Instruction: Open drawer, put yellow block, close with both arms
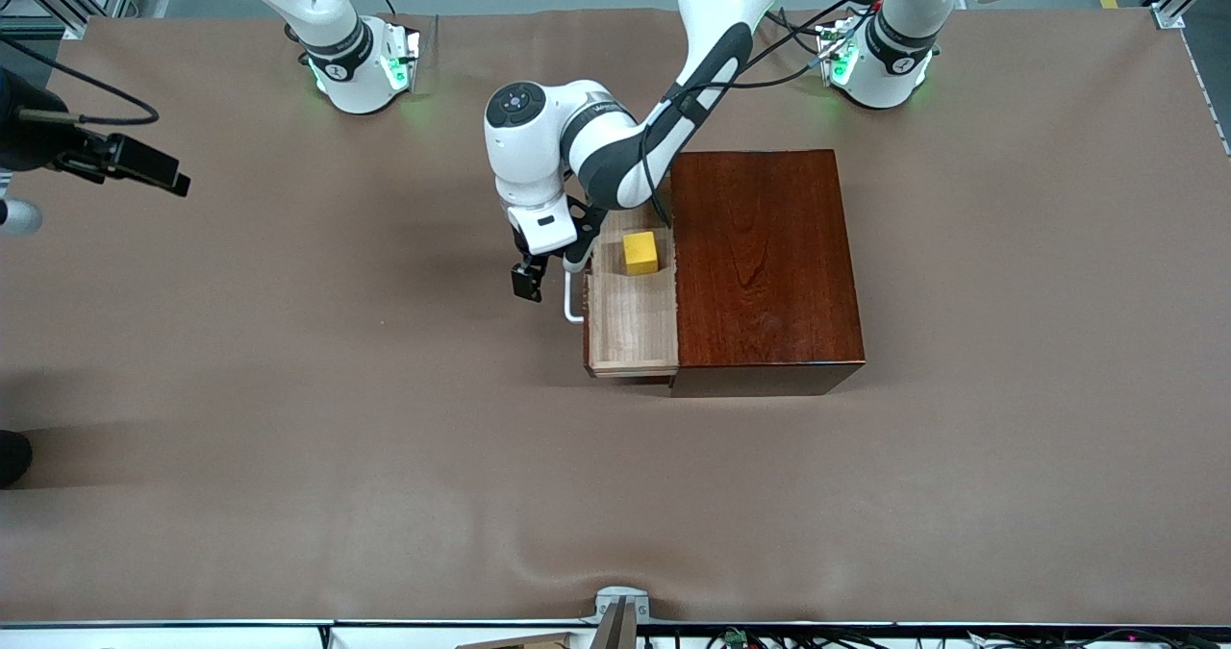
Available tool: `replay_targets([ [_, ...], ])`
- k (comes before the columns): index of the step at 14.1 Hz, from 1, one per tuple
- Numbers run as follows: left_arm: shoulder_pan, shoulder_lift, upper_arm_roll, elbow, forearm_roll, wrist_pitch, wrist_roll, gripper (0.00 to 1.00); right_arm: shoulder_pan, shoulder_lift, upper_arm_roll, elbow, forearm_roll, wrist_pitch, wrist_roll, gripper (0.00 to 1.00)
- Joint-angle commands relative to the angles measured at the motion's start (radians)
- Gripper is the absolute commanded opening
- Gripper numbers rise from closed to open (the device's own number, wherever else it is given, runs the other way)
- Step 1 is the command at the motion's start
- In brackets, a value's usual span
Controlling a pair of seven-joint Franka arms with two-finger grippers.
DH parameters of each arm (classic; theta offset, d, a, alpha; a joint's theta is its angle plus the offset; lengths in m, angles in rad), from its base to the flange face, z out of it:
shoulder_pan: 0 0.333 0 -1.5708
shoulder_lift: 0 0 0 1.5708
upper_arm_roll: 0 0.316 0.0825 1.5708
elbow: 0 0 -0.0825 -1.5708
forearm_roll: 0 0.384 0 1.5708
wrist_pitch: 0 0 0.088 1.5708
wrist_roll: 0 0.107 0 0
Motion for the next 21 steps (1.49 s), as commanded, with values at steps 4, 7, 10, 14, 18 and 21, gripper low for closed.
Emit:
replay_targets([
  [4, 0.076, -0.019, 0.008, 0.005, 0.030, -0.148, 0.022, 1.00, -0.056, -0.176, 0.016, -0.229, -0.034, 0.105, -0.204, 1.00],
  [7, 0.086, -0.019, 0.010, 0.002, 0.029, -0.208, 0.043, 1.00, -0.097, -0.170, 0.018, -0.221, -0.034, 0.098, -0.261, 1.00],
  [10, 0.116, -0.019, 0.008, -0.004, 0.029, -0.248, 0.043, 1.00, -0.085, -0.164, 0.024, -0.188, -0.060, 0.092, -0.252, 1.00],
  [14, 0.138, -0.019, 0.010, -0.008, 0.027, -0.326, 0.043, 1.00, -0.061, -0.147, 0.027, -0.162, -0.126, 0.092, -0.250, 1.00],
  [18, 0.139, -0.017, 0.010, -0.008, 0.020, -0.328, 0.042, 1.00, -0.058, -0.144, 0.026, -0.162, -0.143, 0.093, -0.253, 1.00],
  [21, 0.145, -0.019, 0.007, -0.008, 0.012, -0.330, 0.042, 1.00, -0.071, -0.137, 0.023, -0.164, -0.140, 0.093, -0.261, 1.00],
])
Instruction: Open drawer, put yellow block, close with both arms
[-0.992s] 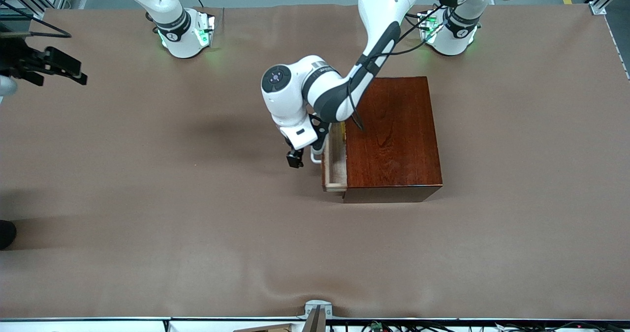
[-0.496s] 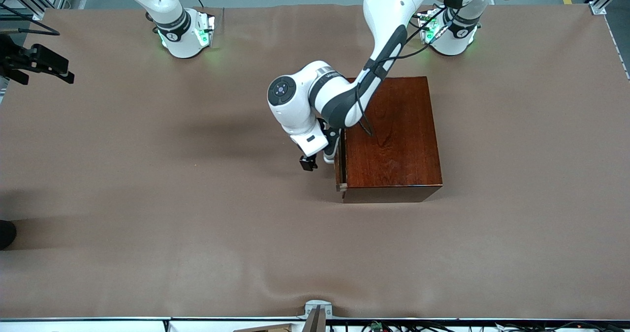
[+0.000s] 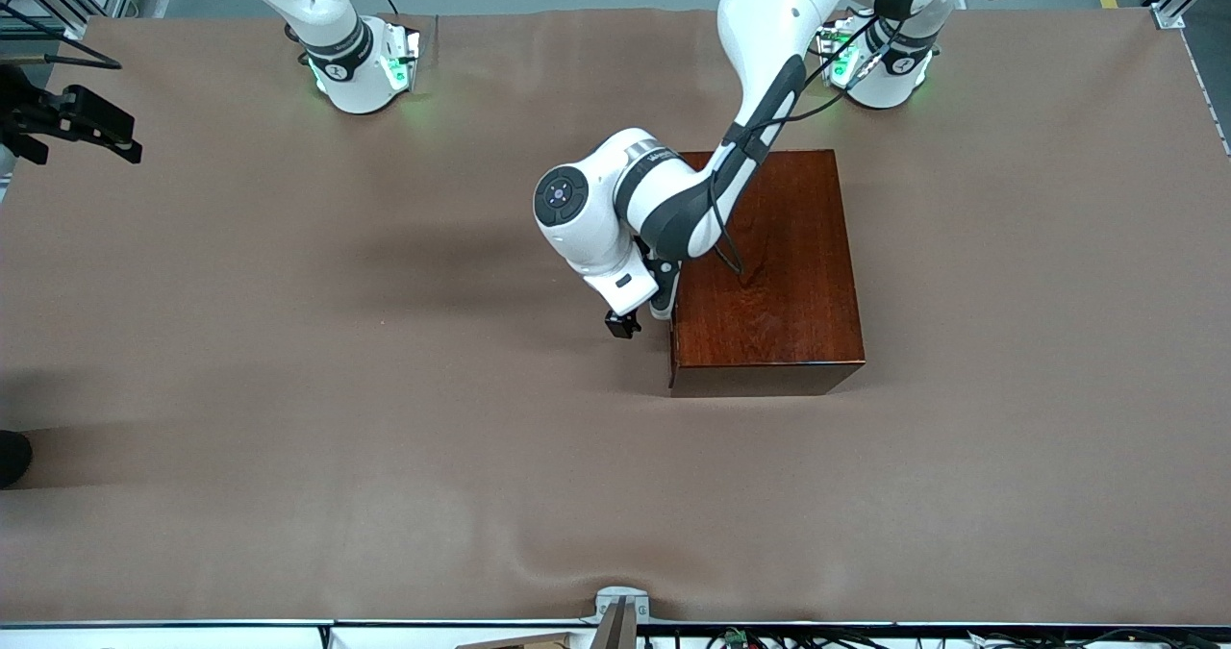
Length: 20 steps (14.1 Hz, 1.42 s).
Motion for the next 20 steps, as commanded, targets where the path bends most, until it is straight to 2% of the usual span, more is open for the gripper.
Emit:
replay_targets([
  [1, 0.011, -0.014, -0.006, -0.010, 0.014, -0.024, 0.023, 1.00, -0.009, 0.009, 0.000, 0.009, -0.022, 0.001, -0.016, 1.00],
  [3, 0.006, -0.024, -0.037, -0.001, 0.012, 0.000, 0.078, 1.00, -0.007, 0.009, 0.000, 0.009, -0.020, 0.001, -0.016, 1.00],
  [5, 0.014, -0.098, -0.066, 0.004, 0.003, 0.004, 0.089, 1.00, -0.009, 0.009, 0.000, 0.009, -0.020, 0.002, -0.018, 1.00],
  [8, 0.075, -0.271, -0.057, -0.011, -0.095, -0.016, 0.231, 1.00, -0.009, 0.009, -0.001, 0.009, -0.020, 0.002, -0.018, 1.00],
  [9, 0.116, -0.323, -0.057, -0.022, -0.118, -0.074, 0.303, 1.00, -0.009, 0.009, -0.001, 0.009, -0.020, 0.002, -0.018, 1.00],
  [11, 0.170, -0.401, -0.054, -0.025, -0.115, -0.191, 0.470, 1.00, -0.009, 0.009, -0.001, 0.009, -0.020, 0.002, -0.018, 1.00],
  [13, 0.257, -0.467, -0.054, -0.027, -0.115, -0.254, 0.663, 1.00, -0.009, 0.009, -0.001, 0.009, -0.020, 0.002, -0.019, 1.00],
  [16, 0.381, -0.537, -0.054, -0.028, -0.118, -0.383, 1.037, 1.00, -0.010, 0.010, -0.003, 0.009, -0.019, 0.004, -0.045, 1.00],
  [20, 0.556, -0.610, -0.052, -0.057, -0.106, -0.476, 1.525, 1.00, -0.012, 0.010, -0.003, 0.009, -0.016, 0.004, -0.045, 1.00],
])
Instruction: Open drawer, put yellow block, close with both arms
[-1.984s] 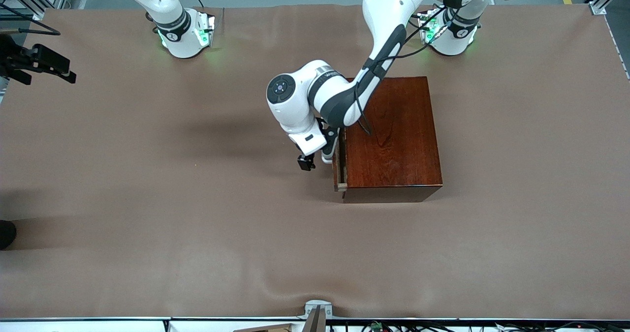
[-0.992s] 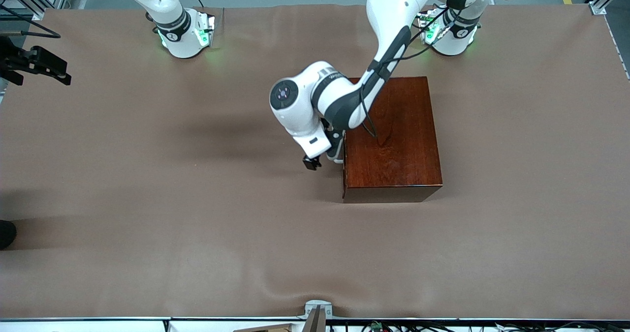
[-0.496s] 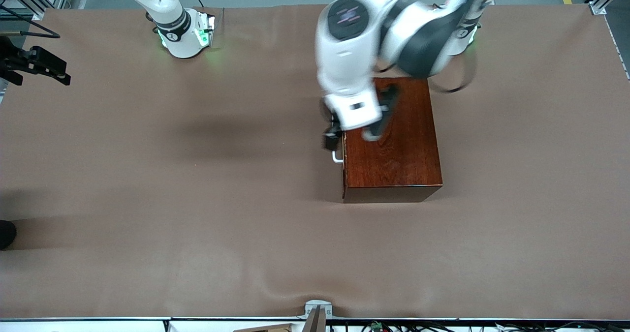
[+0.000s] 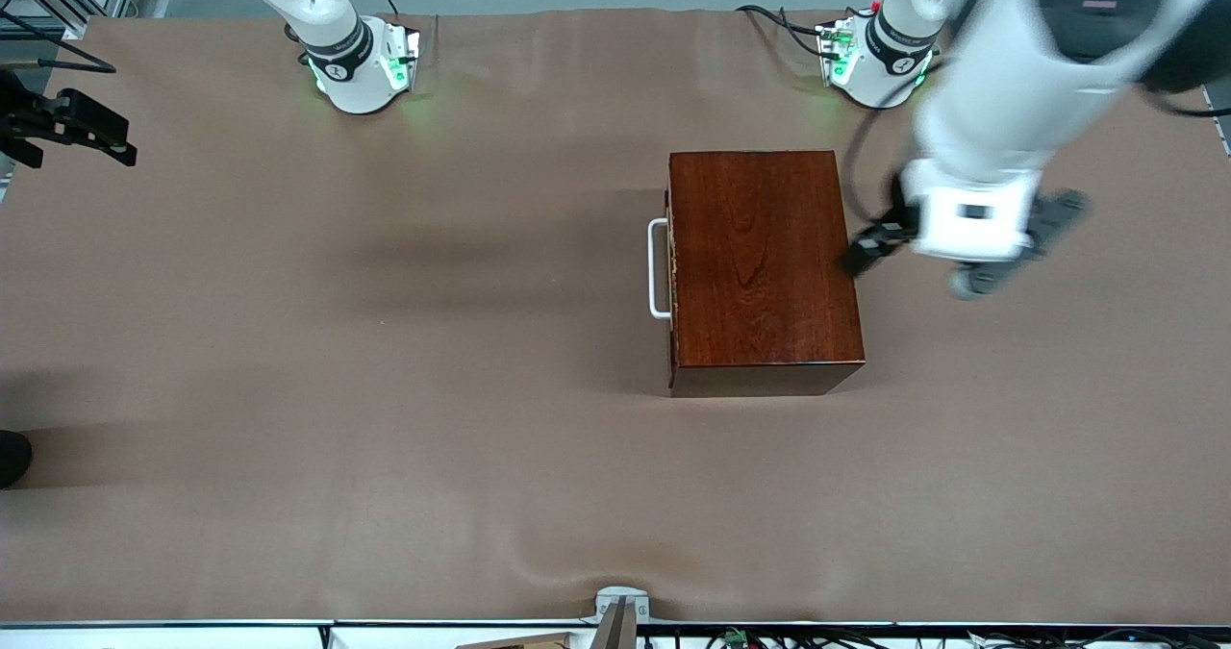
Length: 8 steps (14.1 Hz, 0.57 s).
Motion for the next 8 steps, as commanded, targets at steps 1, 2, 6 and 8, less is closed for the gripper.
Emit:
replay_targets([
  [1, 0.099, -0.084, -0.010, -0.084, -0.007, -0.023, 0.281, 1.00, -0.009, 0.004, 0.005, 0.009, -0.015, 0.001, -0.019, 1.00],
  [2, 0.139, -0.107, -0.012, -0.110, -0.007, -0.022, 0.352, 1.00, -0.009, 0.003, 0.005, 0.009, -0.013, 0.001, -0.019, 1.00],
  [6, 0.244, -0.177, -0.013, -0.187, -0.007, -0.020, 0.626, 1.00, -0.011, 0.004, 0.005, 0.009, -0.011, 0.001, -0.019, 1.00],
  [8, 0.273, -0.233, -0.015, -0.242, -0.007, -0.011, 0.704, 1.00, -0.014, 0.004, 0.005, 0.009, -0.011, 0.001, -0.019, 1.00],
])
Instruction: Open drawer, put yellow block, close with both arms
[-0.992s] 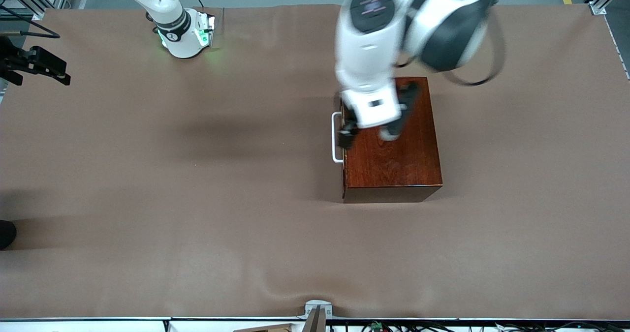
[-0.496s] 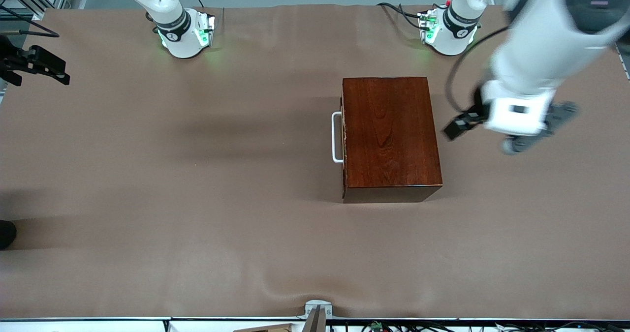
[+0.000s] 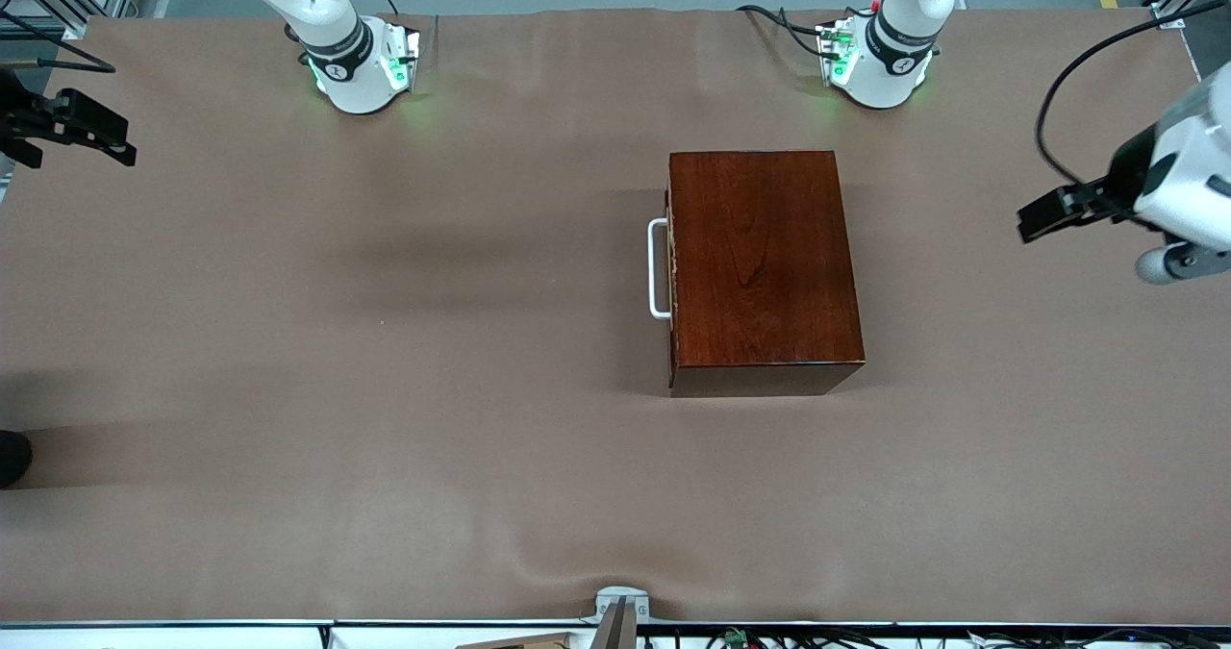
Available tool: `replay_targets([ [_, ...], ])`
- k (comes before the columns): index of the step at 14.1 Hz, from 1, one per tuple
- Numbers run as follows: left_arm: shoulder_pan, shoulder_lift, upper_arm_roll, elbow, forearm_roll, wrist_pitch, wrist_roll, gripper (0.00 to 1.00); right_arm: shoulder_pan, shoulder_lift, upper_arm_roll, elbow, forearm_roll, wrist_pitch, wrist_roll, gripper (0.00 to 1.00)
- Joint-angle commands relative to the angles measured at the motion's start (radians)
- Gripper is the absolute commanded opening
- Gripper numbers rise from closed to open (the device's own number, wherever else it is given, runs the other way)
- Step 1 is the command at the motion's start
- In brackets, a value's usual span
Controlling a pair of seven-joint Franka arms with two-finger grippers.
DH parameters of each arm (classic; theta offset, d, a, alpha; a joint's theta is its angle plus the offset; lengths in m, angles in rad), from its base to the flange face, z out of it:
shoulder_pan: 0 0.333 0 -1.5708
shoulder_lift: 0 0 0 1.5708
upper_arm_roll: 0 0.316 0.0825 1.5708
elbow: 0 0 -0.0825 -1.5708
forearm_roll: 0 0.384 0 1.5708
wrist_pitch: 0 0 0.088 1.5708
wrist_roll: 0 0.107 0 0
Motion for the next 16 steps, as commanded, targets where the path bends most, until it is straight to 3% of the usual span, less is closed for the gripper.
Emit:
replay_targets([
  [1, 0.036, -0.112, -0.016, -0.118, -0.007, 0.024, 0.083, 1.00, -0.013, 0.004, 0.006, 0.009, -0.011, 0.001, -0.016, 1.00],
  [2, 0.036, -0.149, -0.016, -0.162, -0.010, 0.039, 0.097, 1.00, -0.013, 0.004, 0.006, 0.009, -0.010, 0.002, -0.016, 1.00],
  [5, 0.036, -0.350, -0.020, -0.426, -0.008, 0.175, 0.129, 1.00, -0.010, 0.004, 0.004, 0.007, -0.022, 0.005, -0.018, 1.00],
  [6, 0.036, -0.384, -0.020, -0.457, -0.010, 0.179, 0.136, 1.00, -0.010, 0.004, 0.006, 0.009, -0.022, 0.005, -0.018, 1.00],
  [16, 0.031, -0.357, -0.039, -0.354, -0.008, 0.133, 0.151, 1.00, -0.005, 0.004, 0.007, 0.016, -0.022, 0.002, -0.016, 1.00],
])
